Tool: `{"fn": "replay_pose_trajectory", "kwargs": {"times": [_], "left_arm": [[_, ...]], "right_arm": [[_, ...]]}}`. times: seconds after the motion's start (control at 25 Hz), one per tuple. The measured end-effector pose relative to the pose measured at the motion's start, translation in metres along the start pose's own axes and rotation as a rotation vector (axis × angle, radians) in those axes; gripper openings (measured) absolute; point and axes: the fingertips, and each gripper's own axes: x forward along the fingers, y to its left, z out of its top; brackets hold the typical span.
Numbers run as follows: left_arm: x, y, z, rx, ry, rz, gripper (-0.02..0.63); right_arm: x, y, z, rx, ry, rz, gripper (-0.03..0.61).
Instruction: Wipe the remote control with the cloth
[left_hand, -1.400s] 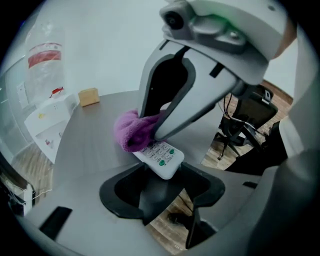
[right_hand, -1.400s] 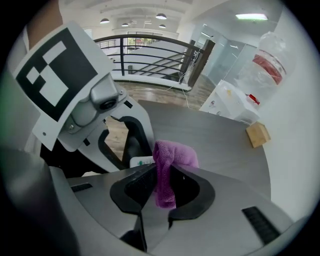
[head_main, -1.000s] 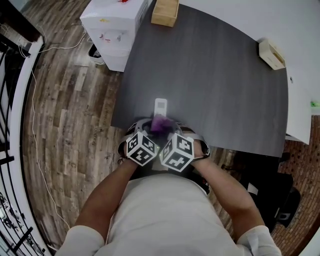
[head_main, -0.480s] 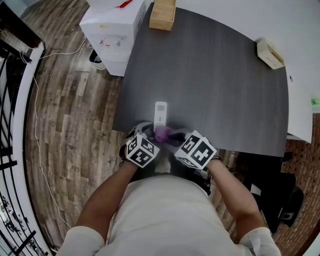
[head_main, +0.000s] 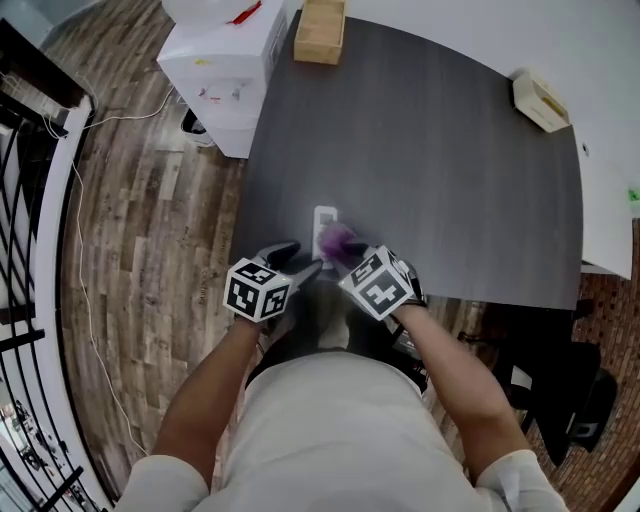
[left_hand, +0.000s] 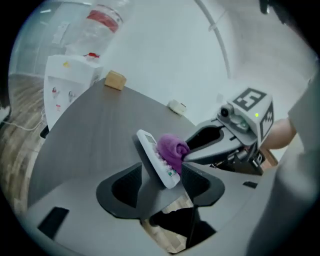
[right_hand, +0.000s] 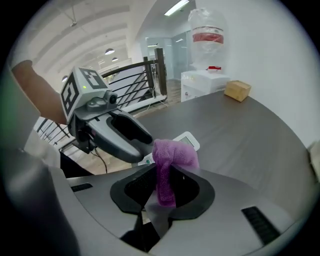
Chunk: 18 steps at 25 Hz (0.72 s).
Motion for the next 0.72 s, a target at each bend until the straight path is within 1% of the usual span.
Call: {"fn": "replay_pose_trajectory", "kwargs": {"times": [0.12, 0.28, 0.36, 0.44, 0.52, 0.56, 0.64, 0.72], "left_arm": [[0.01, 0.005, 0.009, -0.092, 0.008, -0.03, 0.229], [0.031, 0.001, 0.01, -0.199, 0.085, -0.067, 0.227], [0.038, -0.001, 0.01, -0.269, 0.116, -0.079, 0.223], [0.041, 0.001, 0.011, -0.358, 0.122, -0.093, 0.196], [0.04, 0.005, 0.011, -0.46, 0.098, -0.114, 0.151], [0.039, 0.008, 0.011, -0.516, 0.076, -0.121, 0.103], [0.036, 0.011, 0.011, -0.609, 0.032, -0.141, 0.094], [0.032, 0.009, 0.009, -0.655, 0.004, -0.176, 0.094]], "right_arm": [[0.0, -0.01, -0.007, 0.118, -0.031, 0.018, 0.094], [0.001, -0.02, -0.014, 0.345, -0.077, 0.067, 0.094], [0.002, -0.022, -0.015, 0.405, -0.092, 0.071, 0.094], [0.002, -0.023, -0.014, 0.436, -0.105, 0.072, 0.094], [0.0, -0.023, -0.013, 0.455, -0.122, 0.079, 0.094], [-0.001, -0.024, -0.013, 0.458, -0.132, 0.084, 0.094], [-0.008, -0.026, -0.015, 0.453, -0.154, 0.087, 0.094], [-0.019, -0.029, -0.016, 0.427, -0.181, 0.074, 0.094]]}}
